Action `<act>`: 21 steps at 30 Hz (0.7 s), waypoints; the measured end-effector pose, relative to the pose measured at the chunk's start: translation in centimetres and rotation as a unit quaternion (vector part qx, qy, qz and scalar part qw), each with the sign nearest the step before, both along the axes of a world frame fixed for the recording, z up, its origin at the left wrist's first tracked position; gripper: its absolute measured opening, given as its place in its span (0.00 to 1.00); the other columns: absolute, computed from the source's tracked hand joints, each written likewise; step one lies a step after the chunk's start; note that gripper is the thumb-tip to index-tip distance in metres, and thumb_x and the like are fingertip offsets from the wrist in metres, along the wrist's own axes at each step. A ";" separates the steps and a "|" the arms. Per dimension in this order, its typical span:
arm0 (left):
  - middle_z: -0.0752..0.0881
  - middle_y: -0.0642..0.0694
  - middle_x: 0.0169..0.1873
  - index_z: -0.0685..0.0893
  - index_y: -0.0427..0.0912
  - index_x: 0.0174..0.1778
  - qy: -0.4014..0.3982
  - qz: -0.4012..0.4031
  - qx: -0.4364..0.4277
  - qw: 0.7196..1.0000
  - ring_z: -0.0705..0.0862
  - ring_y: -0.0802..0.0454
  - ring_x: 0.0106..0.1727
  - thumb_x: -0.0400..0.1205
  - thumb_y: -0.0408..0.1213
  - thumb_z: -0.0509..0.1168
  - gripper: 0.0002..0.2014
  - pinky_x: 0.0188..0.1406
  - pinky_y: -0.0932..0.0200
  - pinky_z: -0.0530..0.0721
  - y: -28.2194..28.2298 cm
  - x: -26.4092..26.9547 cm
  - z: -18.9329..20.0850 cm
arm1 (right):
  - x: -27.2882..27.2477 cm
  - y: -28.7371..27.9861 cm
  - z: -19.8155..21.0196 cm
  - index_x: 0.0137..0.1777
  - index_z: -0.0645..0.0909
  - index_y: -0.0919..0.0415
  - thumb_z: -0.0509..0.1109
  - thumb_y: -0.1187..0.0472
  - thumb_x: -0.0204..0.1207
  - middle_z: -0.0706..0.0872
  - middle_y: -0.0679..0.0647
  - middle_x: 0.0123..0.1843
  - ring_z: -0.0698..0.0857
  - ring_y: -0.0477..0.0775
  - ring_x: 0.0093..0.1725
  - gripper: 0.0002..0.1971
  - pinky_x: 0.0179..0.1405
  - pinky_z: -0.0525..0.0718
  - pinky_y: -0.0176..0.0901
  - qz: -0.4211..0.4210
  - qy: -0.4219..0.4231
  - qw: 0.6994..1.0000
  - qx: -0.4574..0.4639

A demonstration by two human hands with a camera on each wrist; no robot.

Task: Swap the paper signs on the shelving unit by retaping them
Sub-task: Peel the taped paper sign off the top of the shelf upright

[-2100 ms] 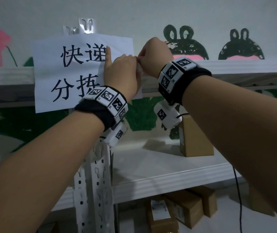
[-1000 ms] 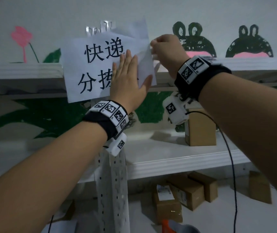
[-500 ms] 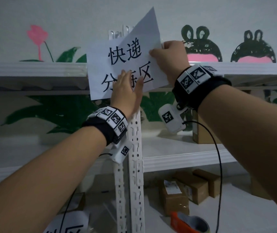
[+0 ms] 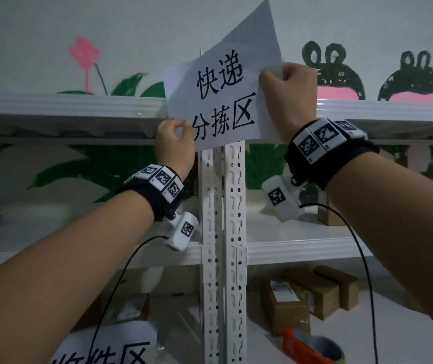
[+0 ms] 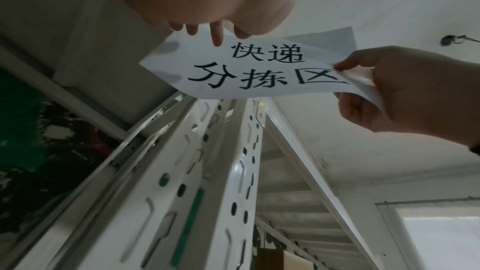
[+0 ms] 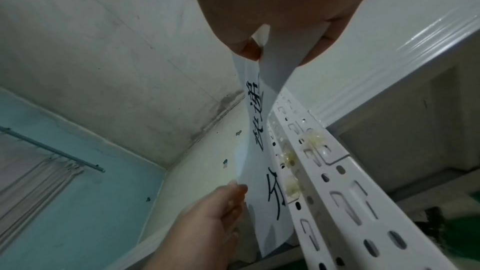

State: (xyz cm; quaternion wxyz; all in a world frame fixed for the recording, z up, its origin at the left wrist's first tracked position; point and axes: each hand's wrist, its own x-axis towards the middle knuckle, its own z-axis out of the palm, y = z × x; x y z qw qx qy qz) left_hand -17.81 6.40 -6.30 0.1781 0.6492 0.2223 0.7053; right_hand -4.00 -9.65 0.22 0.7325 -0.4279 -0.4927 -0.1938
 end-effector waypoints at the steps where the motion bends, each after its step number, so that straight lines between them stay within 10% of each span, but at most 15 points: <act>1: 0.80 0.46 0.74 0.83 0.45 0.64 -0.029 -0.005 -0.021 0.999 0.82 0.48 0.73 0.90 0.44 0.64 0.11 0.74 0.49 0.83 0.3 -0.3 0.2 | -0.1 -0.1 0.0 0.24 0.65 0.52 0.67 0.60 0.70 0.69 0.43 0.21 0.70 0.48 0.24 0.16 0.24 0.71 0.37 0.002 0.003 1.000 -0.002; 6: 0.90 0.43 0.59 0.83 0.40 0.67 -0.135 -0.134 -0.187 0.964 0.91 0.48 0.54 0.83 0.46 0.68 0.19 0.48 0.54 0.90 3.3 -1.9 2.7 | -0.4 -1.4 0.0 0.27 0.77 0.66 0.69 0.61 0.67 0.79 0.49 0.23 0.77 0.48 0.24 0.11 0.21 0.77 0.37 0.004 -0.009 1.000 0.008; 10: 0.96 0.43 0.51 0.89 0.36 0.63 -0.162 -0.187 -0.235 0.940 0.96 0.48 0.43 0.80 0.47 0.74 0.21 0.31 0.61 0.89 5.2 -2.3 3.5 | -0.6 -2.7 0.2 0.40 0.83 0.81 0.72 0.61 0.62 0.90 0.72 0.37 0.87 0.55 0.28 0.18 0.25 0.90 0.66 -0.001 -0.012 0.999 0.033; 14: 0.97 0.42 0.47 0.92 0.37 0.58 -0.173 -0.245 -0.243 0.923 0.97 0.44 0.43 0.80 0.48 0.77 0.18 0.45 0.45 0.96 6.5 -2.1 4.0 | -0.1 -3.7 0.3 0.42 0.85 0.80 0.75 0.61 0.64 0.92 0.70 0.39 0.94 0.66 0.36 0.18 0.26 0.89 0.69 -0.020 -0.008 1.000 0.008; 18: 0.97 0.43 0.50 0.91 0.42 0.63 -0.181 -0.326 -0.251 0.893 0.96 0.41 0.55 0.81 0.54 0.74 0.22 0.39 0.55 0.92 6.7 -2.2 3.9 | 0.4 -3.9 -0.1 0.42 0.87 0.78 0.77 0.63 0.67 0.92 0.61 0.34 0.89 0.48 0.25 0.14 0.26 0.93 0.51 -0.019 -0.009 1.000 -0.006; 21: 0.97 0.43 0.50 0.91 0.44 0.61 -0.170 -0.315 -0.258 0.898 0.96 0.40 0.55 0.83 0.62 0.65 0.26 0.56 0.47 0.92 6.3 -2.3 3.8 | 0.7 -3.7 -0.5 0.42 0.86 0.80 0.76 0.63 0.66 0.91 0.64 0.33 0.87 0.48 0.25 0.16 0.25 0.90 0.51 -0.018 0.001 1.000 -0.009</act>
